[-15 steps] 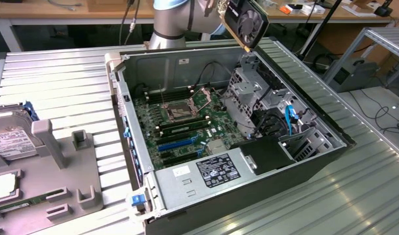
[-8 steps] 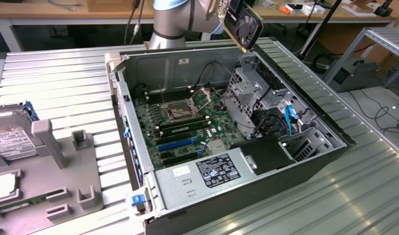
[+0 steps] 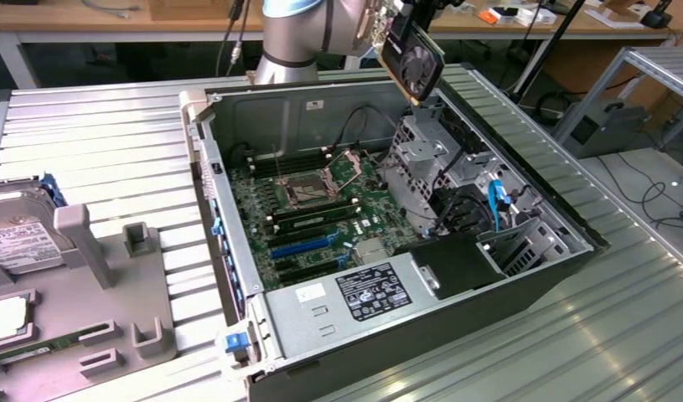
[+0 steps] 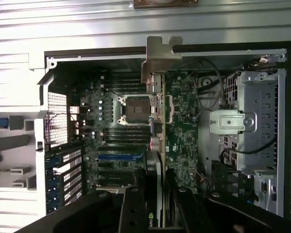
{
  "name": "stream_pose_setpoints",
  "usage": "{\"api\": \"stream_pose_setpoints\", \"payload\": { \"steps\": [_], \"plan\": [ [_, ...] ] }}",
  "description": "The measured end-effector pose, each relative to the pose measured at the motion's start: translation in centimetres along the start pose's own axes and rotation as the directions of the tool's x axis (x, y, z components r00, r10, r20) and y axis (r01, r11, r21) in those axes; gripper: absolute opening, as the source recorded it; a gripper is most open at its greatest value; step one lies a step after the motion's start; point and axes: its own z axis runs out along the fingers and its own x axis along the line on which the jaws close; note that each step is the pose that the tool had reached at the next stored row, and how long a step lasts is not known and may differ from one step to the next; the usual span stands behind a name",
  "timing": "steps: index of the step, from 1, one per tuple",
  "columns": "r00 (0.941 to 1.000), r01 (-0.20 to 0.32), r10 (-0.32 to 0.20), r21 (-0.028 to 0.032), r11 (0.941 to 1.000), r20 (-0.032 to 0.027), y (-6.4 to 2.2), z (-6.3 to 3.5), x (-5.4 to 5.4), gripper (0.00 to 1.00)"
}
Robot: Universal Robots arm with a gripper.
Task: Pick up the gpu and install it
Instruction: 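Pick up the gpu and move the gpu toward the slot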
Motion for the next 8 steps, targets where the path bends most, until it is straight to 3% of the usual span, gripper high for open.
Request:
{"api": "stream_pose_setpoints", "payload": {
  "steps": [2,3,5,6,8],
  "plan": [
    [0.9983,0.002,-0.002,0.0032,1.0,0.0588,0.0,0.01,0.0,0.27],
    [0.9967,0.003,-0.003,0.0037,1.0,0.0814,0.0,0.02,0.01,0.27],
    [0.9965,0.003,-0.003,0.0037,1.0,0.0835,0.0,0.03,0.01,0.27],
    [0.9965,0.002,-0.003,0.0097,1.0,0.0834,0.01,0.16,-0.01,0.27],
    [0.9965,0.002,-0.003,0.0121,0.9999,0.0836,-0.03,0.66,-0.05,0.27]
  ]
}}
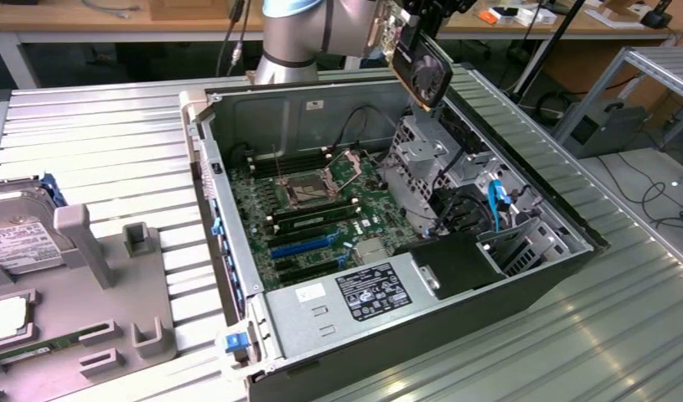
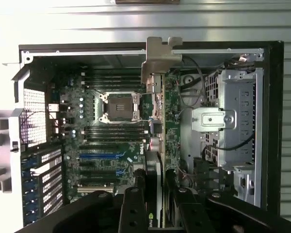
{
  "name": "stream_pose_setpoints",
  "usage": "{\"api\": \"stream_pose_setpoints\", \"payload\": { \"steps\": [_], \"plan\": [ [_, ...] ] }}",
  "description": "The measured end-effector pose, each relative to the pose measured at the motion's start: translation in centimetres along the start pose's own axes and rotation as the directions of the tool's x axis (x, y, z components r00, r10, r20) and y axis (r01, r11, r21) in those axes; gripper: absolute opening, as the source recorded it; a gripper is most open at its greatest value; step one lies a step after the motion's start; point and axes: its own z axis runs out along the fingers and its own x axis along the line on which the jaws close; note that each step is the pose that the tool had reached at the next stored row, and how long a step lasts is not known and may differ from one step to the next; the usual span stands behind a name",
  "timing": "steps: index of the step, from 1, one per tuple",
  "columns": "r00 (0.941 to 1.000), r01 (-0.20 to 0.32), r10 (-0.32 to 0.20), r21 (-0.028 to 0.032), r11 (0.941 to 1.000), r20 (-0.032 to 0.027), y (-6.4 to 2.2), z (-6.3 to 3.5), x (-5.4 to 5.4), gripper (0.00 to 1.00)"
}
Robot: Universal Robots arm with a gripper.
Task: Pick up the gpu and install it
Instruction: 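Pick up the gpu and move the gpu toward the slot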
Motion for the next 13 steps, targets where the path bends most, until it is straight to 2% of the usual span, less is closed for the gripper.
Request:
{"api": "stream_pose_setpoints", "payload": {
  "steps": [9,13],
  "plan": [
    [1.0,0.0,0.0,0.0004,1.0,-0.0006,-0.06,2.56,0.0,0.27],
    [1.0,0.0,0.0,0.0003,1.0,-0.0009,-0.1,4.3,-0.1,0.27]
  ]
}}
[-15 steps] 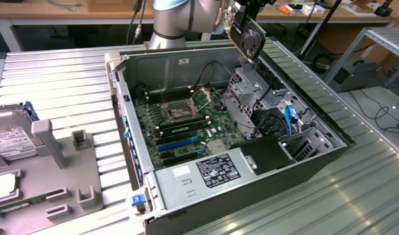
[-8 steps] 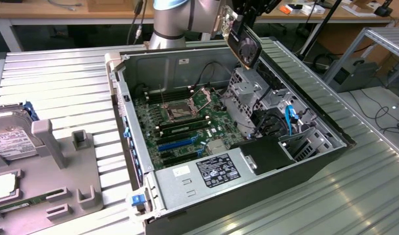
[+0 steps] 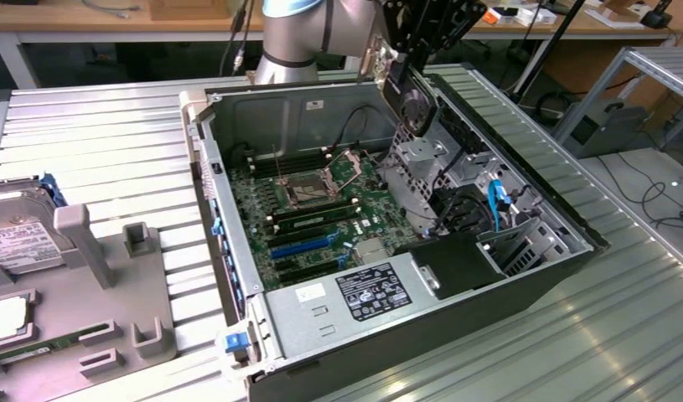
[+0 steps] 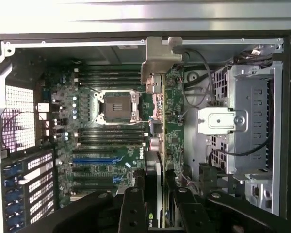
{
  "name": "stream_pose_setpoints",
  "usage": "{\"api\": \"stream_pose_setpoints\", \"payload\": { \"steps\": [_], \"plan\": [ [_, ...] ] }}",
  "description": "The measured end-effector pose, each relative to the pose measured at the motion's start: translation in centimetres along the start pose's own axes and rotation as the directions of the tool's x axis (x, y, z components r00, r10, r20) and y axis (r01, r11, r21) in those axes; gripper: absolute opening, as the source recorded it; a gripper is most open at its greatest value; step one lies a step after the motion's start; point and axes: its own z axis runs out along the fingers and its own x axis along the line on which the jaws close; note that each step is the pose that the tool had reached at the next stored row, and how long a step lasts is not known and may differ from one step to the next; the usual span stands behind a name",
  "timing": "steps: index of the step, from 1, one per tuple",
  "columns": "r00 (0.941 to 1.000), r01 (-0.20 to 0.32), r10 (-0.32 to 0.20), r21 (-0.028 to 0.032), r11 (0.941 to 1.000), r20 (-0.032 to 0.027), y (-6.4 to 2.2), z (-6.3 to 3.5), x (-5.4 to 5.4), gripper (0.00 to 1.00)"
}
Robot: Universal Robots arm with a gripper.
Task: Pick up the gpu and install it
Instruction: 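Pick up the gpu and move the gpu toward the slot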
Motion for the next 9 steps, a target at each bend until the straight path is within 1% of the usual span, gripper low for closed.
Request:
{"api": "stream_pose_setpoints", "payload": {
  "steps": [3,5,7,9],
  "plan": [
    [1.0,0.0,0.0,0.0,1.0,-0.0003,-0.11,1.04,0.2,0.27],
    [1.0,0.0,0.0,-0.0001,1.0,-0.0005,-0.24,1.48,0.4,0.27],
    [1.0,0.0,0.0,0.0001,1.0,-0.001,-0.59,2.38,0.4,0.27],
    [1.0,0.001,-0.001,0.0,1.0,-0.0013,-0.74,3.34,0.4,0.27]
  ]
}}
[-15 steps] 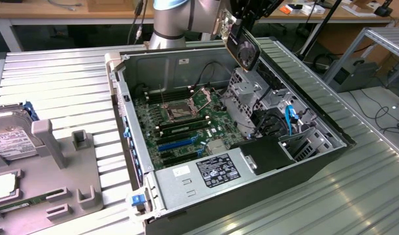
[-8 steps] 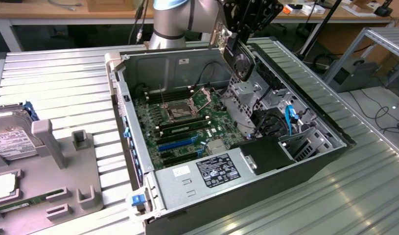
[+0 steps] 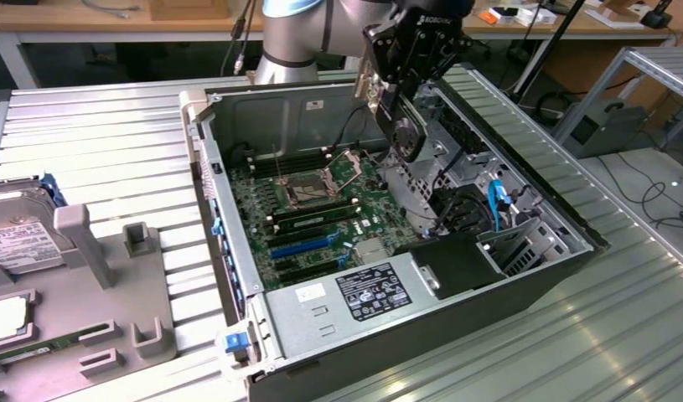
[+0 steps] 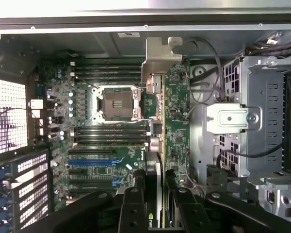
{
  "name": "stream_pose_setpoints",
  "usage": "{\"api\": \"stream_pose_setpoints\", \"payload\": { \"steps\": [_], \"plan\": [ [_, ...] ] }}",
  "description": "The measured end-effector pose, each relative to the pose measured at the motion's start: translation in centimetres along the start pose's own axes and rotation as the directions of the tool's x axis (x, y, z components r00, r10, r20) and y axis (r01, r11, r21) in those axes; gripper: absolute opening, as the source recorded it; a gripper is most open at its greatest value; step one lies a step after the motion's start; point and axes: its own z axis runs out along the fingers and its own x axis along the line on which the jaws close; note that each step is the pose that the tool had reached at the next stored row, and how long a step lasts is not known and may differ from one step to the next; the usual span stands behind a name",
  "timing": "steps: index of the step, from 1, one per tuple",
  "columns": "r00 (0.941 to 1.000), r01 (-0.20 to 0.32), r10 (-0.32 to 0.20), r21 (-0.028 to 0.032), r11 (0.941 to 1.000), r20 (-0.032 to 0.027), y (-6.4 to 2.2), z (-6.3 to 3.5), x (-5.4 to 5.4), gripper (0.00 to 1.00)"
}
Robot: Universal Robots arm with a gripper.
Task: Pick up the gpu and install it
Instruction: 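Pick up the gpu and move the gpu toward the slot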
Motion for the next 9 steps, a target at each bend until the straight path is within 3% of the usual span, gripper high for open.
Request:
{"api": "stream_pose_setpoints", "payload": {
  "steps": [2,6,9],
  "plan": [
    [1.0,0.0,0.0,0.0,1.0,-0.0002,-0.35,0.69,0.0,0.27],
    [1.0,0.002,-0.002,-0.0001,1.0,-0.0005,-2.57,2.11,-0.1,0.27],
    [1.0,0.009,-0.009,0.0003,1.0,-0.0025,-2.71,3.17,-0.2,0.27]
  ]
}}
